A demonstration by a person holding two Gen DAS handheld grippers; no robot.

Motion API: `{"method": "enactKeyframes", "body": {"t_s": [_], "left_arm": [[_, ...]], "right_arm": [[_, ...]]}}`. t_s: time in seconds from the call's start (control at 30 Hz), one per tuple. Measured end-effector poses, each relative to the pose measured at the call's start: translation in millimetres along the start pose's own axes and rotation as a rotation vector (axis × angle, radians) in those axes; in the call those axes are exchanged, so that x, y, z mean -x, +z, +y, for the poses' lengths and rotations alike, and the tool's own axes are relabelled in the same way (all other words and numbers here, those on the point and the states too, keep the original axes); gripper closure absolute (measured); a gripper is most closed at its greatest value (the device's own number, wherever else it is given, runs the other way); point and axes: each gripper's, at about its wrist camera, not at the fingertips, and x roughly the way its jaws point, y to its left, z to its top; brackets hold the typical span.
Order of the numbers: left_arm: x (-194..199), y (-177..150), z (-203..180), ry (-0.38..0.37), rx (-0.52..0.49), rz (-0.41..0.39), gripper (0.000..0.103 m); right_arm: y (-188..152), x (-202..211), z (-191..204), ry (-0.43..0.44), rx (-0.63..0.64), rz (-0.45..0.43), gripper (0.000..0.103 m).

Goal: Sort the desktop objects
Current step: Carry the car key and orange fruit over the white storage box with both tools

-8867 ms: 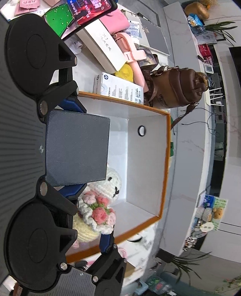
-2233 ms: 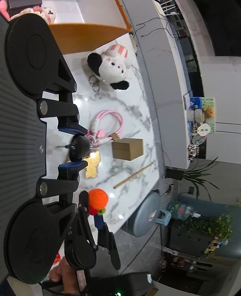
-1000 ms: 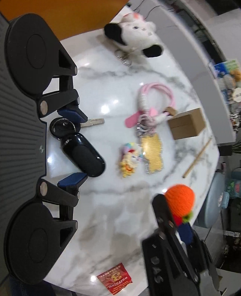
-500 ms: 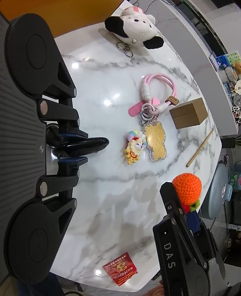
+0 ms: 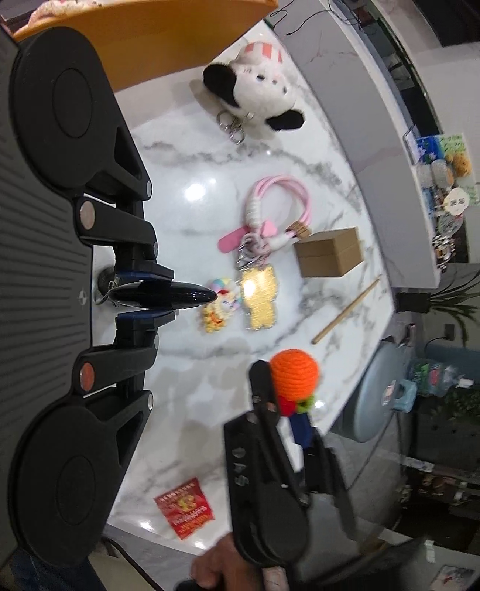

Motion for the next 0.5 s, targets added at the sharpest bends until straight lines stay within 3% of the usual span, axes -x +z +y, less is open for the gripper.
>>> {"method": "enactKeyframes", "body": {"t_s": [0.33,0.5], "left_arm": [[65,15,27,-0.003,0.103,-0.181,0.085],[102,11,44,0.029,0.143,-0.258,0.085]], "right_arm": [[14,5,19,0.001,0.011,-0.034,0.058],[30,13,38,0.022,0.018,-0.079,0.058]]}}
